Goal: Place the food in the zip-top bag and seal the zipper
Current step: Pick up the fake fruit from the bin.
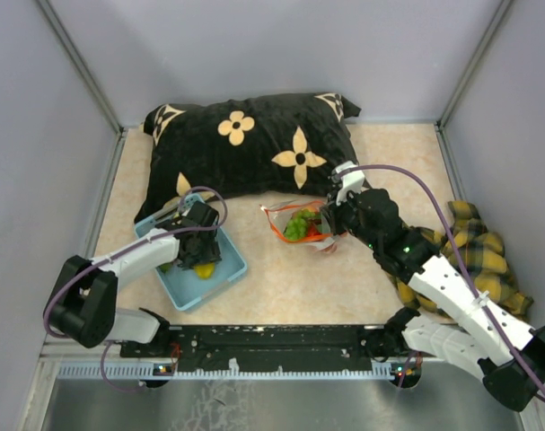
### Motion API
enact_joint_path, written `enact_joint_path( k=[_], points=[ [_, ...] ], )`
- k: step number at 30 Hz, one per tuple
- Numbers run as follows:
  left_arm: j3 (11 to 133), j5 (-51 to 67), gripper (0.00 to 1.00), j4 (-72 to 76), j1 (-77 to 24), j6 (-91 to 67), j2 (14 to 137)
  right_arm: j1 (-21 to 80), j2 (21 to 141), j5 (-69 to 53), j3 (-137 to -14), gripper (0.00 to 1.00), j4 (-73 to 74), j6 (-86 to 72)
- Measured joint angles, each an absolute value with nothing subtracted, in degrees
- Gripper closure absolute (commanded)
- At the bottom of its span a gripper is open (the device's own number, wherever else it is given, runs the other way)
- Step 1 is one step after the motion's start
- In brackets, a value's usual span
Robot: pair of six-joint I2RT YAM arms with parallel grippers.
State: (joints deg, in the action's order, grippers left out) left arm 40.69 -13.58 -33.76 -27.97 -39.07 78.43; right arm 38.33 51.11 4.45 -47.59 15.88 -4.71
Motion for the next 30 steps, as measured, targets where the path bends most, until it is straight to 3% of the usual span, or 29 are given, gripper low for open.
enact_joint_path(
  k=[6, 17, 30],
  points=[
    [40.2, -13.4, 0.55, -32.3, -28.0, -38.7, 76.3, 38.3, 51.2, 4.4, -47.6, 1.0, 15.9, -4.7],
    [40.1, -11.3, 0.6, -33.0, -28.0, -37.9, 64.5, 38.3, 52.3, 4.4, -47.6, 1.0, 15.9, -4.7],
    [43.0, 2.1, 0.61, -29.0, -29.1, -28.4, 54.9, 38.3, 52.6, 4.9, -47.7, 1.0, 15.9, -4.7]
  ],
)
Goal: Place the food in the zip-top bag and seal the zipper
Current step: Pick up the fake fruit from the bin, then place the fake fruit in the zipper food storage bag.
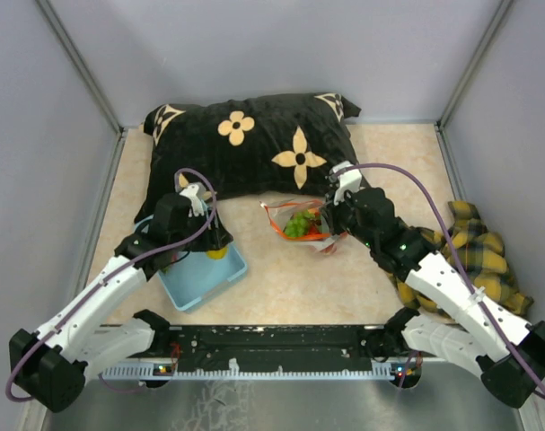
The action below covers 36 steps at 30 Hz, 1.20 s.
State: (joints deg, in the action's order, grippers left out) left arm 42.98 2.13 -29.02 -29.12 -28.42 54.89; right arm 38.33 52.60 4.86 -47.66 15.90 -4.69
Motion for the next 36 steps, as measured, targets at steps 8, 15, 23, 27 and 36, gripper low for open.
enact_joint_path(
  k=[8, 15, 23, 27, 36],
  points=[
    [46.7, 12.7, 0.66, -20.4, -33.2, -18.9, 56.9, 38.3, 53.0, 4.9, -47.7, 1.0, 16.0, -4.7],
    [52.1, 16.1, 0.69, -10.4, -42.6, -8.3, 65.1, 38.3, 53.0, 4.8, -48.0, 1.0, 16.8, -4.6],
    [53.6, 19.2, 0.7, 1.0, -46.8, 4.7, 69.6, 38.3, 53.1, 4.6, -48.9, 1.0, 18.5, -4.6],
    [53.7, 21.6, 0.71, 6.0, -47.2, 10.7, 70.8, 38.3, 53.1, 4.4, -49.2, 1.0, 19.2, -4.6],
    [53.8, 29.4, 0.71, 13.4, -48.6, 20.6, 76.5, 38.3, 53.4, 4.3, -50.0, 1.0, 20.0, -4.5]
  ],
)
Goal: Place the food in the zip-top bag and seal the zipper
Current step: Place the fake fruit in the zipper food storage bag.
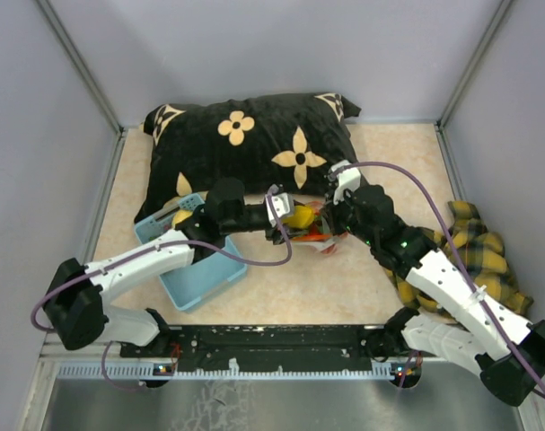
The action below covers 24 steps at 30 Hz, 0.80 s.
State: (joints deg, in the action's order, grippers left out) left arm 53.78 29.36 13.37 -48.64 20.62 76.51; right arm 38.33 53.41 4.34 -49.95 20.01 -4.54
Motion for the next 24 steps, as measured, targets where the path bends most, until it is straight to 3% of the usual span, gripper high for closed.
enact_joint_path(
  k=[15, 24],
  points=[
    [56.2, 26.9, 0.73, 15.2, -49.1, 28.9, 86.6, 38.3, 53.4, 3.6, -50.7, 1.0, 21.3, -4.5],
    [56.4, 21.6, 0.59, 12.6, -49.1, 31.2, 89.2, 38.3, 53.4, 3.3, -50.7, 1.0, 21.7, -4.5]
  ],
)
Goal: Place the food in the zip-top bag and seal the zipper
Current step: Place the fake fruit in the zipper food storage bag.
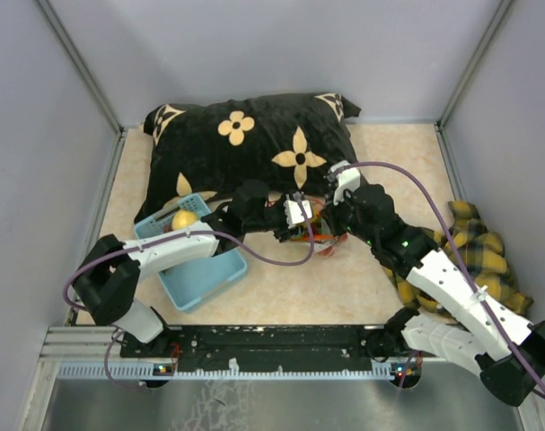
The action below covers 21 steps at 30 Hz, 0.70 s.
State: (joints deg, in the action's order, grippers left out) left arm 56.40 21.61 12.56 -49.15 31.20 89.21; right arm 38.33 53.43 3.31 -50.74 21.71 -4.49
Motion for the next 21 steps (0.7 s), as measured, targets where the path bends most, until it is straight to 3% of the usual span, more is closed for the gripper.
enact_joint_path(
  k=[7, 9, 12, 13, 14, 17, 18, 21],
  points=[
    [56.4, 15.4, 0.46, 10.1, -49.1, 31.3, 89.5, 38.3, 53.4, 3.3, -50.7, 1.0, 21.9, -4.4],
    [56.4, 13.6, 0.33, 9.9, -49.1, 31.2, 89.4, 38.3, 53.4, 3.3, -50.7, 1.0, 21.9, -4.4],
    [56.4, 11.6, 0.26, 9.8, -49.3, 31.0, 89.4, 38.3, 53.4, 3.3, -50.7, 1.0, 21.9, -4.4],
    [56.5, 11.3, 0.15, 9.8, -49.4, 30.9, 89.3, 38.3, 53.4, 3.2, -50.7, 1.0, 21.9, -4.4],
    [56.5, 11.0, 0.12, 9.7, -49.4, 30.8, 89.3, 38.3, 53.4, 3.2, -50.7, 1.0, 21.9, -4.4],
    [57.0, 10.5, 0.08, 8.9, -49.4, 30.0, 89.0, 38.3, 53.4, 3.1, -50.7, 1.0, 21.9, -4.4],
    [57.1, 10.3, 0.01, 8.6, -49.4, 29.8, 88.8, 38.3, 53.4, 3.1, -50.7, 1.0, 21.9, -4.4],
    [57.4, 9.3, 0.0, 7.3, -49.4, 29.3, 87.5, 38.3, 53.4, 3.1, -50.7, 1.0, 21.9, -4.4]
  ],
)
